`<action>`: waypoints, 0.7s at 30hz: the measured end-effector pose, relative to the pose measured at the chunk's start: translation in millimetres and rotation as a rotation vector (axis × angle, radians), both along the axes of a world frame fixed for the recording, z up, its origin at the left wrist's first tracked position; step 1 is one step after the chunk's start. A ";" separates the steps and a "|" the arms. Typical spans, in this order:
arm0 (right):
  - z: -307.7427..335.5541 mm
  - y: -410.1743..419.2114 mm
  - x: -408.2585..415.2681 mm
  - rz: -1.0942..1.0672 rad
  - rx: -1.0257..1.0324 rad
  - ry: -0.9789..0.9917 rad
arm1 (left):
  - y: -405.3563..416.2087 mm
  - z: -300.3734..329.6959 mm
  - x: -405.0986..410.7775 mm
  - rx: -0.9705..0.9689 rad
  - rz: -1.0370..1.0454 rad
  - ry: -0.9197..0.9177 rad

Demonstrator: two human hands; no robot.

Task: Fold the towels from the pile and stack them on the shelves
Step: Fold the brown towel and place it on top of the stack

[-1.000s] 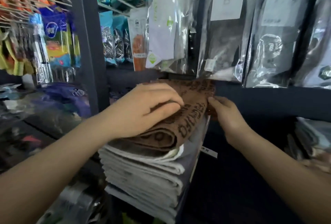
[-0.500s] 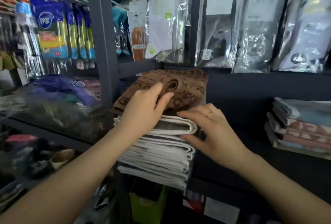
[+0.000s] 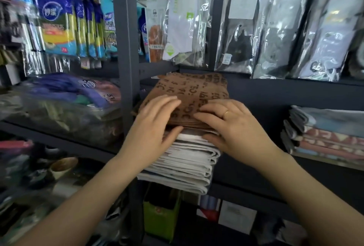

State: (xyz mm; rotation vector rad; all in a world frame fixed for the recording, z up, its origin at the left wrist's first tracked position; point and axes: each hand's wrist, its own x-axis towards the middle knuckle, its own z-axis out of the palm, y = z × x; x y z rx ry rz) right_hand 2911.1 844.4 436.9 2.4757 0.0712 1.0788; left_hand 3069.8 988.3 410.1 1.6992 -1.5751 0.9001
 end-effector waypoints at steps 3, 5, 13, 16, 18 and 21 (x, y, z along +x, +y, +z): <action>13.4 -1.1 3.0 -0.017 0.210 0.036 | 13.5 0.2 7.3 -0.105 0.147 0.214; 22.8 -0.6 4.5 0.021 0.516 -0.023 | 18.6 2.4 11.8 -0.133 0.145 0.469; 42.3 -23.8 16.7 0.184 1.631 -0.187 | 6.8 21.2 20.8 -0.183 0.116 0.526; 46.0 -28.2 20.0 0.170 1.545 -0.259 | -1.2 26.4 21.7 -0.076 0.101 0.417; 48.4 -30.5 21.8 0.204 1.379 -0.343 | -4.6 28.5 21.1 0.011 0.117 0.445; 52.1 -26.0 15.8 0.264 0.932 -0.321 | -2.5 31.2 25.0 0.029 0.140 0.422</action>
